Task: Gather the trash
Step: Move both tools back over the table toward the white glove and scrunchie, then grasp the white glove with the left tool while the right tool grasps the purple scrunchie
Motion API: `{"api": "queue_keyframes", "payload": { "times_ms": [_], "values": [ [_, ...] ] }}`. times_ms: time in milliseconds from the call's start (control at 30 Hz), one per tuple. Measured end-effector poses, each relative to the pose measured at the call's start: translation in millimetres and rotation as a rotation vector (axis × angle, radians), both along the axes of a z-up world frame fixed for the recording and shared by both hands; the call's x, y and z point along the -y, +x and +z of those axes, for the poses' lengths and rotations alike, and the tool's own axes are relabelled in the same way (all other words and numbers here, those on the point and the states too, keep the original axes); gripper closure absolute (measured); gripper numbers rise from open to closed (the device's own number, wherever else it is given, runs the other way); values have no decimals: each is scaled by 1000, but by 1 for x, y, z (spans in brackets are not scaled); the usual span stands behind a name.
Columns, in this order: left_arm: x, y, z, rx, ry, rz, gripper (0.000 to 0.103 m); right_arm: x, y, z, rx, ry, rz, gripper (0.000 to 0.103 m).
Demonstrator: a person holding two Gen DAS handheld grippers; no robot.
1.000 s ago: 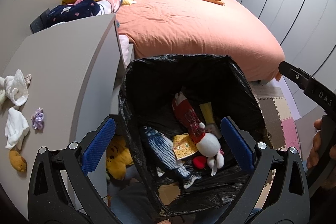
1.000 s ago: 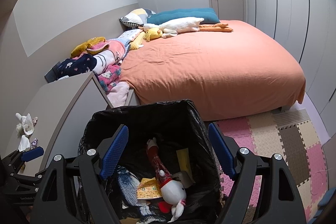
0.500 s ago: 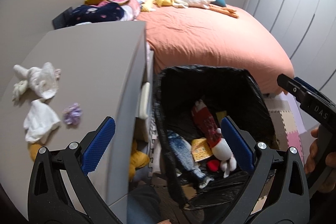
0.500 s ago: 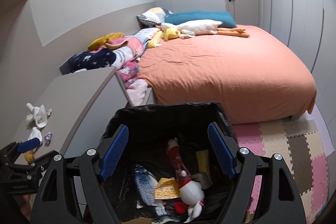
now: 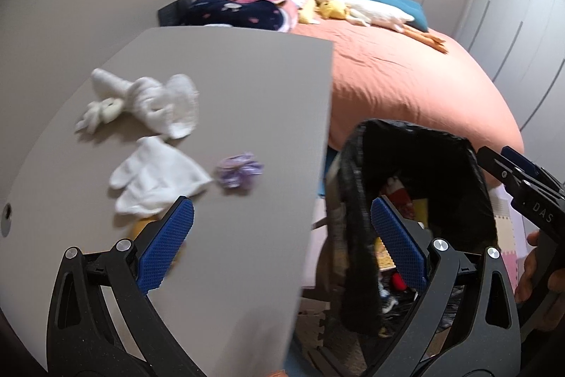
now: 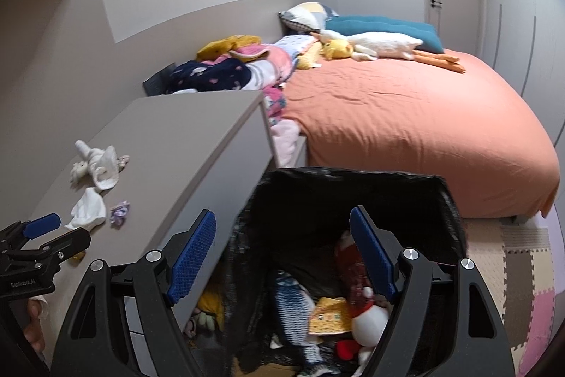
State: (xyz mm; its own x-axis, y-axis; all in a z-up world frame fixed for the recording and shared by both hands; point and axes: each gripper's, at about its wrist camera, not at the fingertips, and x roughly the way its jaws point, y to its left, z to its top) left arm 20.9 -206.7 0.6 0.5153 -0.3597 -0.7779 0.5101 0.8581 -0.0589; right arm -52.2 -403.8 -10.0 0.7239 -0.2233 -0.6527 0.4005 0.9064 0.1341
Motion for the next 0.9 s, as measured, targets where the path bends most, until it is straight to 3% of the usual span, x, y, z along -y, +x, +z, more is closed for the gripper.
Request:
{"api": "queue_keyframes", "payload": {
  "times_ms": [500,900],
  "values": [
    [-65,51,-23,0,61,137,6,-63,63,-21,-40,3,153,24],
    [-72,90,-46,-19,120,133,13,-94,100,-36,-72,0,257,24]
  ]
}}
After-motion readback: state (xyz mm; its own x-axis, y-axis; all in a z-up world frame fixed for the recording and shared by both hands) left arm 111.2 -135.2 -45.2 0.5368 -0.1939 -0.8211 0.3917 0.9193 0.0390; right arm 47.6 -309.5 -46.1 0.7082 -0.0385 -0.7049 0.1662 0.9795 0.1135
